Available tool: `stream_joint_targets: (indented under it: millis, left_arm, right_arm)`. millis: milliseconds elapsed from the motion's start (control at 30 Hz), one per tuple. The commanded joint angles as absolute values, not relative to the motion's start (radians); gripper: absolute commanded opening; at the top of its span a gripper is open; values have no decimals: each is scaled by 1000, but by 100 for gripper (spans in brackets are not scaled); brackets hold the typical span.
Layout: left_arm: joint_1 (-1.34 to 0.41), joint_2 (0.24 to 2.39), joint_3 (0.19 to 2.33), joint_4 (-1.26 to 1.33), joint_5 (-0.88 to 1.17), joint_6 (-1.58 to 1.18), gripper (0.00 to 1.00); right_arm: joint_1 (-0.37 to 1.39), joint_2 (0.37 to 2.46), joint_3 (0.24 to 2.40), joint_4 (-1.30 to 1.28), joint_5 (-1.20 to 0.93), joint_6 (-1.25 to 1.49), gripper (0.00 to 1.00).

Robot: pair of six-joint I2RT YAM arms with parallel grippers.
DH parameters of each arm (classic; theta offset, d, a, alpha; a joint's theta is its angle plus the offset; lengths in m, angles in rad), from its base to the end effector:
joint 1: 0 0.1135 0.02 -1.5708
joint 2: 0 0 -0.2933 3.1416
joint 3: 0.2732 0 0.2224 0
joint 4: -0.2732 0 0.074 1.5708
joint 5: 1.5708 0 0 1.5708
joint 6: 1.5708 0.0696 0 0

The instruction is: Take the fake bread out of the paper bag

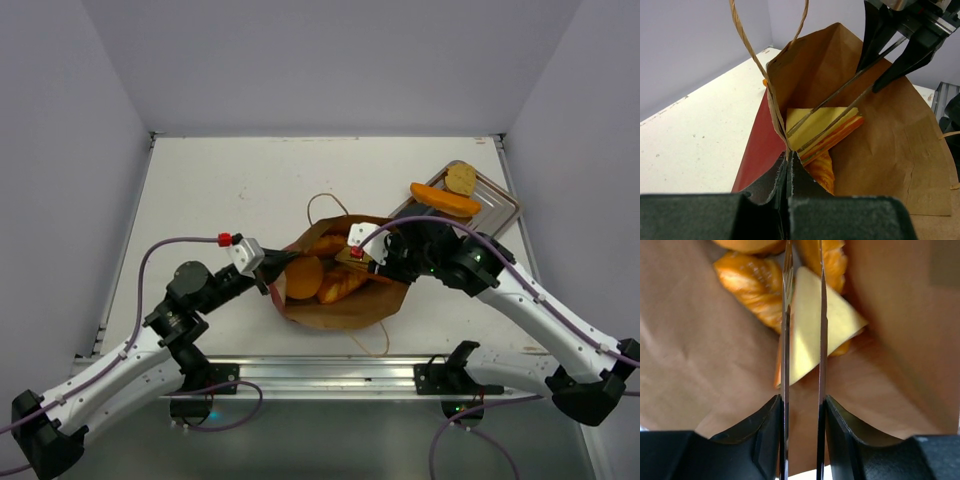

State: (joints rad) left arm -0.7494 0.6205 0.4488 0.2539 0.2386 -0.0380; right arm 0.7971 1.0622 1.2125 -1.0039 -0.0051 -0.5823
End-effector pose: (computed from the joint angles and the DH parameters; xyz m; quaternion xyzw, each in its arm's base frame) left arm 0.0941 -0.1100 0.3182 0.3163 0.6000 -0.3546 0.6435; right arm 0.1216 0.1249 0.3528 -0.5965 0.7218 0.0400 0.3487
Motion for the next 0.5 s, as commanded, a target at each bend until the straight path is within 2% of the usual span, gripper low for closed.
stream_joint_targets:
  millis: [0, 467]
  left_arm:
    - [-756, 612, 466, 245, 219, -52, 0]
    - [-758, 603, 488, 224, 212, -37, 0]
  right_arm:
    - [822, 1078, 1278, -927, 106, -584, 42]
    - [882, 1143, 1308, -936, 112, -601, 45]
